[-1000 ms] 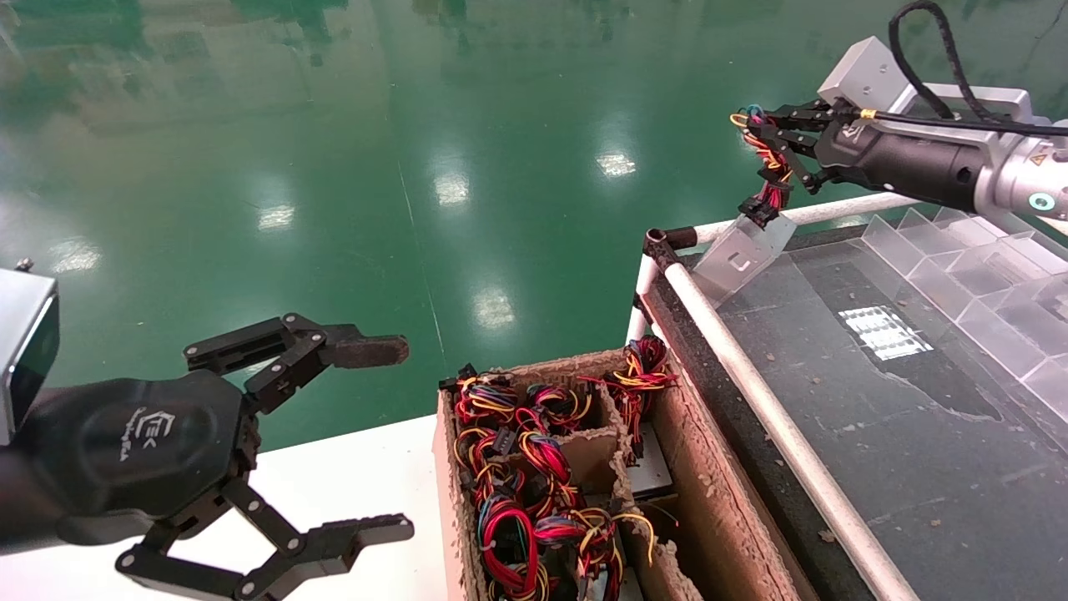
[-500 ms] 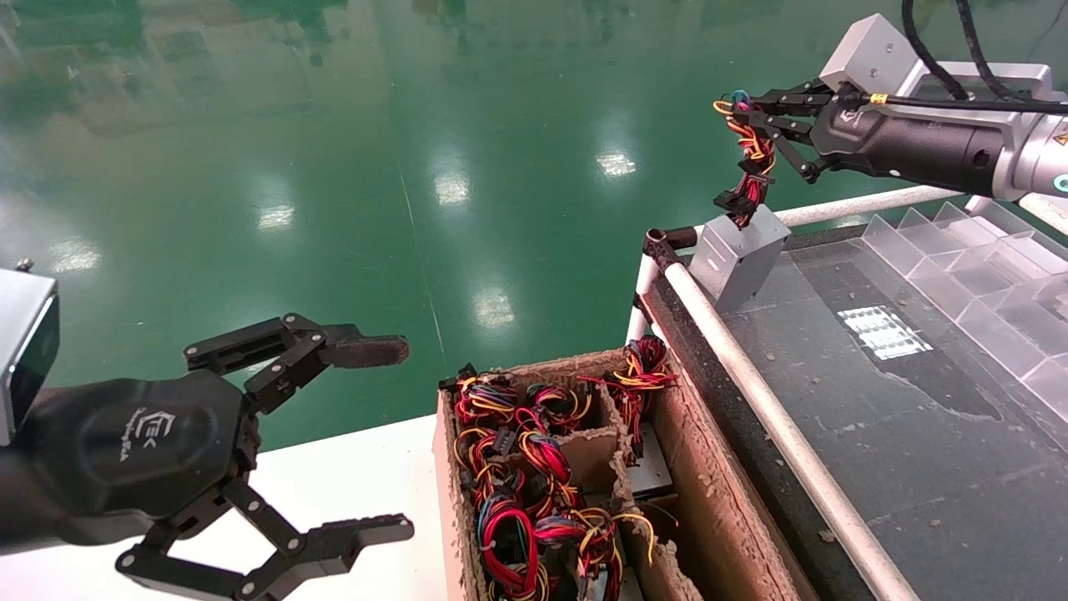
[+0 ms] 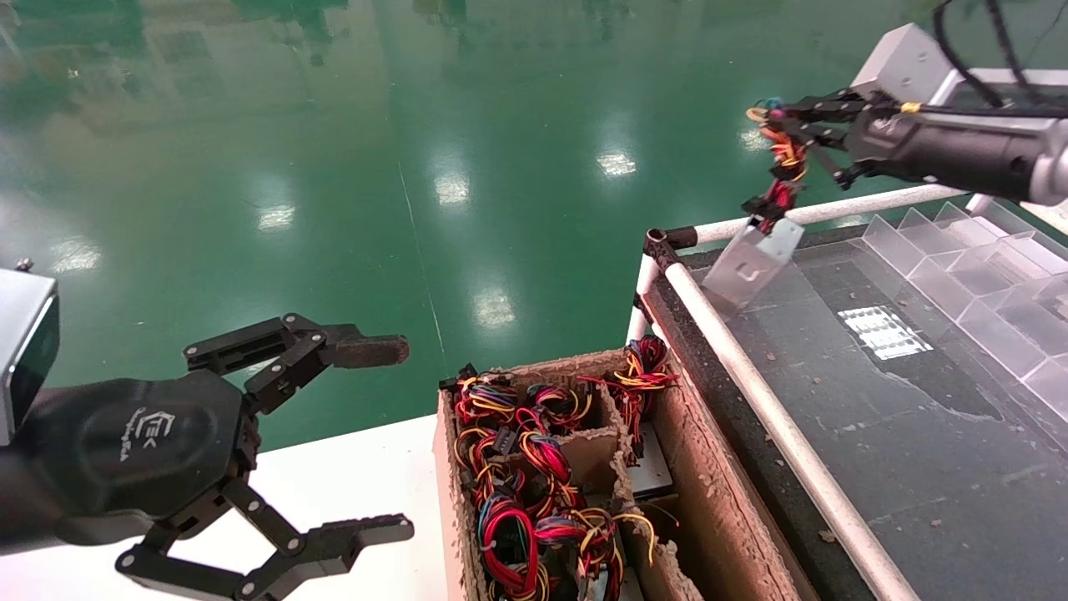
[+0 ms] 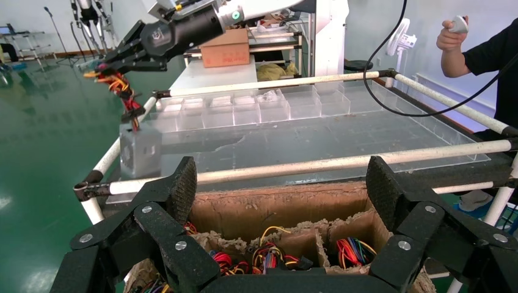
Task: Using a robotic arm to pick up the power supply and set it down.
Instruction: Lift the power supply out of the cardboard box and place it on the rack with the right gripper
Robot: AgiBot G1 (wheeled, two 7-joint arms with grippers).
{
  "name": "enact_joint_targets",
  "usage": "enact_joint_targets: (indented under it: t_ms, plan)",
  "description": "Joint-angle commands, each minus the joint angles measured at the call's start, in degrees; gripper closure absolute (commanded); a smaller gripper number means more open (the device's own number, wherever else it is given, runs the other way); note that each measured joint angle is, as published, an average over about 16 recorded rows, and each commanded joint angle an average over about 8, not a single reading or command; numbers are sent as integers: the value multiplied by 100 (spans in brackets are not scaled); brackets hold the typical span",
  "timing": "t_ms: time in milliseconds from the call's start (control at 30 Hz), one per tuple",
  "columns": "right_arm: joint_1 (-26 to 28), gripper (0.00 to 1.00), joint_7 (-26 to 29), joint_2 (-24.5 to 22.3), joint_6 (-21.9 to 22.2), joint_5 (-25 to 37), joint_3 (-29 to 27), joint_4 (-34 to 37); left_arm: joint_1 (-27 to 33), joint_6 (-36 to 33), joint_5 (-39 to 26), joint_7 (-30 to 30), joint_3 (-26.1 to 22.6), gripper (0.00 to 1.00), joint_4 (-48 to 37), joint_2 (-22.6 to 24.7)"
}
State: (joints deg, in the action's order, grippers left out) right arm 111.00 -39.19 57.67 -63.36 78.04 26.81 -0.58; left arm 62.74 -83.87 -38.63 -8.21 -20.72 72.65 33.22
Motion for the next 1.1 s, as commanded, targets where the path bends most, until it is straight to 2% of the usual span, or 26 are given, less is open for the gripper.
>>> enact_joint_targets:
  t_ms: [33,233,800,967,1100]
  plan:
    - [32,100,-18,-57,10,22,15,-5,0,0,0,0,0,0,0,0]
    - [75,100,-62,-119,-93,85,59,-14,0,0,0,0,-1,0,0,0]
    - [99,100,-144,220,-537,99,73,-61,0,1,1,1,-2,0,0,-1]
    - [83,100,-167,424,-447,95,72,-43,1,1,1,1,-2,0,0,-1]
    - [36,100,-180,615,-144,97,72,3,1,1,2,1,-2,0,0,-1]
